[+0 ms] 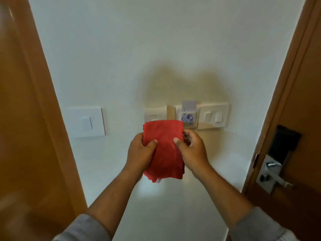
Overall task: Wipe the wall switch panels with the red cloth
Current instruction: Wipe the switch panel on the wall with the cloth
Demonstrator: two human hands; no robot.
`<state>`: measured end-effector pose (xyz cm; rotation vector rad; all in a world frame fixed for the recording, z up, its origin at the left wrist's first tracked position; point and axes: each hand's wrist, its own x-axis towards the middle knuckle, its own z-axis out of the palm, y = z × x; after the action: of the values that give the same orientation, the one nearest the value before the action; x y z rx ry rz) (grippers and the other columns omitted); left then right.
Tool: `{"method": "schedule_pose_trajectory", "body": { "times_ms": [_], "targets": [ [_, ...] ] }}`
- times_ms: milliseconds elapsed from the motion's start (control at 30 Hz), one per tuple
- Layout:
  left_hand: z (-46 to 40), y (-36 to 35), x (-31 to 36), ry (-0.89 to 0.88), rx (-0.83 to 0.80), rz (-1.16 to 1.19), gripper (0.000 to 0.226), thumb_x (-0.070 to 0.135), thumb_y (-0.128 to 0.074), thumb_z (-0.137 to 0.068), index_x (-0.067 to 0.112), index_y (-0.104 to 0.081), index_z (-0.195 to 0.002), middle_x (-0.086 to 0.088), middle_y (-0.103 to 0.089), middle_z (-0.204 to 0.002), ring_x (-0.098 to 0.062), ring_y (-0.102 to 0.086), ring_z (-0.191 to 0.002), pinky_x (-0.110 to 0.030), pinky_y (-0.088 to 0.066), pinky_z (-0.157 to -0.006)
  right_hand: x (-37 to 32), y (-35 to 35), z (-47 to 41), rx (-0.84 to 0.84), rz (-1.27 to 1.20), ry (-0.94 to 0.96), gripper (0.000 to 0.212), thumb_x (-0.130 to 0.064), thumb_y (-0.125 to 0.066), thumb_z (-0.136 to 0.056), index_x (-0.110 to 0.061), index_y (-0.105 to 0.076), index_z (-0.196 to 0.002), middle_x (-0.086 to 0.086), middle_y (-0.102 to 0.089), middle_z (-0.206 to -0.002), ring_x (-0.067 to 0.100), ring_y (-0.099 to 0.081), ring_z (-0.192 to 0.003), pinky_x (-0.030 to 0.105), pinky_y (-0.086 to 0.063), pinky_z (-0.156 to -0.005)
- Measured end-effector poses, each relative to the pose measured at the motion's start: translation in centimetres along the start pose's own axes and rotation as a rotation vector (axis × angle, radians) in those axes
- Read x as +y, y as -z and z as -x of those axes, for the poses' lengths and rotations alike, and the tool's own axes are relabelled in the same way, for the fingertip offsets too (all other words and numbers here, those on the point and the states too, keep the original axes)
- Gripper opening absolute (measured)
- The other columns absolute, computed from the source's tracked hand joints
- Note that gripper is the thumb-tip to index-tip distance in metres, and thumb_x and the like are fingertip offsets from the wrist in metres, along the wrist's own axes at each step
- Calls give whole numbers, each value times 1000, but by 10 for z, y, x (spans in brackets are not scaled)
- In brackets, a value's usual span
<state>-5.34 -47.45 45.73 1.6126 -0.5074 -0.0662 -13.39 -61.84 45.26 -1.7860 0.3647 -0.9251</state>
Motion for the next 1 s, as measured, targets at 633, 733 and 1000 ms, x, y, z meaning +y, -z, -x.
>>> {"method": "schedule_pose_trajectory", "body": {
  "times_ms": [633, 733, 1000],
  "targets": [
    [-76, -86, 68, -416, 4, -691, 52, 26, -70, -89, 35, -36, -126, 7, -66, -97, -20, -67, -90, -31, -50, -73, 42, 50, -114, 429, 520, 614, 22, -20, -61, -91, -6, -74, -102, 18, -68, -96, 42, -63, -85, 49, -56, -72],
    [-77, -89, 63, -412, 9, -767, 43, 24, -67, -88, 36, -28, -102, 14, -55, -79, -18, -60, -74, -33, -48, -62, 42, 42, -115, 397, 638, 788, 25, -25, -55, -93, -12, -76, -97, 14, -65, -91, 33, -54, -84, 43, -51, -68],
    [-78, -58, 98, -592, 150, -1053, 37, 45, -64, -91, 24, -56, -121, 2, -71, -104, -25, -69, -92, -37, -56, -74, 90, 16, -119, 222, 937, 1064, 65, -35, -54, -94, 4, -46, -145, 27, -45, -150, 46, -44, -138, 57, -37, -114]
  ]
}}
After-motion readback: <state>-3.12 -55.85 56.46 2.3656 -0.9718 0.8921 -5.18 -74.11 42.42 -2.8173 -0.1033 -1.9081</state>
